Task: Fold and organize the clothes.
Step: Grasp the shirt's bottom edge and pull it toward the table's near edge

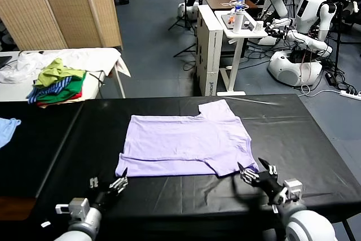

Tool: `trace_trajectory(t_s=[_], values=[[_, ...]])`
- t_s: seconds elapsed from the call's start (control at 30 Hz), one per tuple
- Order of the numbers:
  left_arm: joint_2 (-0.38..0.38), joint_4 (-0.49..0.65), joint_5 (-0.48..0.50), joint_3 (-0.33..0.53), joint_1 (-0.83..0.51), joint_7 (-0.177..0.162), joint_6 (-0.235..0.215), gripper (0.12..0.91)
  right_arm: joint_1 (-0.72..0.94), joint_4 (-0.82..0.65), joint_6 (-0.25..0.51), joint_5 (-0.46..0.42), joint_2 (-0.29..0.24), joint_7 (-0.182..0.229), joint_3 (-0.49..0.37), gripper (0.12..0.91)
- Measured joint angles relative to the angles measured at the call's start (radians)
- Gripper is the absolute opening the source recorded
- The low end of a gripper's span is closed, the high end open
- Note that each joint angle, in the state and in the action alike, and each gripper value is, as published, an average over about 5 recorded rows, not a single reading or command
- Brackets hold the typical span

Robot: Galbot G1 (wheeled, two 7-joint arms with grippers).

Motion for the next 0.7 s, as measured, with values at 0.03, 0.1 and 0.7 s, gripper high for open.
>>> trace_trajectory(t_s=[0.03,0.1,0.7], values=[[0.000,0.001,0.000,0.000,0.001,0.000,0.000,0.907,0.000,-0.002,0.000,0.001,0.000,0.000,0.000,0.698],[0.000,0.002,-0.001,-0.001,0.003,0.000,0.000,0.904,0.000,-0.008,0.001,0.002,0.000,-0.001,0.001,0.639],[0.004,-0.005,-0.007,-0.001,0.012,0.009,-0.003,0.141,-0.012,0.009,-0.027,-0.002,-0.006,0.023,-0.009,0.140]])
